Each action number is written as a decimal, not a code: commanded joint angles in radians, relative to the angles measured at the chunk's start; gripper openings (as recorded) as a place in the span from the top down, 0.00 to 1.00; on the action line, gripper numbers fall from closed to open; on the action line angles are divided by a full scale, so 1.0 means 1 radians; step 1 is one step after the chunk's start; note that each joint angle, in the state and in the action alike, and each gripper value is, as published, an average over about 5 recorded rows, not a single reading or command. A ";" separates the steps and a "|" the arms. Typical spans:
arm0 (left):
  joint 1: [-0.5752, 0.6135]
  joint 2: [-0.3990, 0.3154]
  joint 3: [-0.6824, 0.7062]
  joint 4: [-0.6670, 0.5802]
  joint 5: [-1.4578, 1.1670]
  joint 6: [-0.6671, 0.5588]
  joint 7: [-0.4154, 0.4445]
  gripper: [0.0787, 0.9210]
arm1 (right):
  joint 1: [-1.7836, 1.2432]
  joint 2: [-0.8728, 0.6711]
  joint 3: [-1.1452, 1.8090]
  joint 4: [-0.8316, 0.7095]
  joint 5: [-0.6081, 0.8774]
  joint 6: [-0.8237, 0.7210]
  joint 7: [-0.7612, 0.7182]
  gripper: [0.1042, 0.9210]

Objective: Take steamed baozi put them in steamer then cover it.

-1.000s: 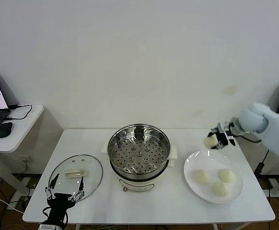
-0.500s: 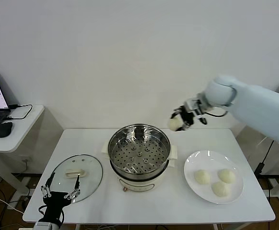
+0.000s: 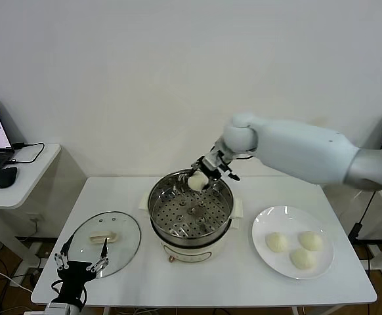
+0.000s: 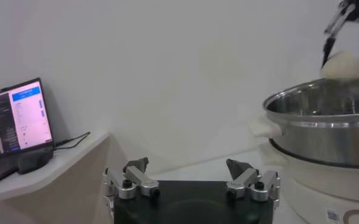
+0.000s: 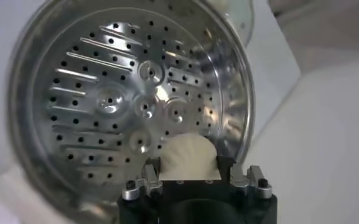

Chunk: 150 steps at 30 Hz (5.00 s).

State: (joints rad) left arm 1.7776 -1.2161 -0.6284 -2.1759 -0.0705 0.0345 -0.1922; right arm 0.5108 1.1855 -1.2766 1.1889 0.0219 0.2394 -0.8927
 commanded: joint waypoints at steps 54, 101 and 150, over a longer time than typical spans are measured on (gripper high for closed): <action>-0.056 0.061 0.012 -0.012 -0.029 0.084 0.012 0.12 | 0.217 -0.797 -0.168 0.576 0.201 -0.630 -0.139 0.12; -0.057 0.032 -0.002 0.001 -0.014 0.090 0.019 0.12 | -0.601 -0.560 0.372 0.212 -0.116 -0.555 -0.027 0.17; -0.076 0.047 -0.019 -0.022 -0.031 0.091 0.019 0.12 | 0.153 0.029 -0.023 0.261 0.680 -0.945 0.106 0.40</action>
State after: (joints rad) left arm 1.7020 -1.1693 -0.6447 -2.1978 -0.1022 0.1258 -0.1736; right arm 0.6764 1.0225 -1.2745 1.4743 0.5781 -0.6149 -0.8480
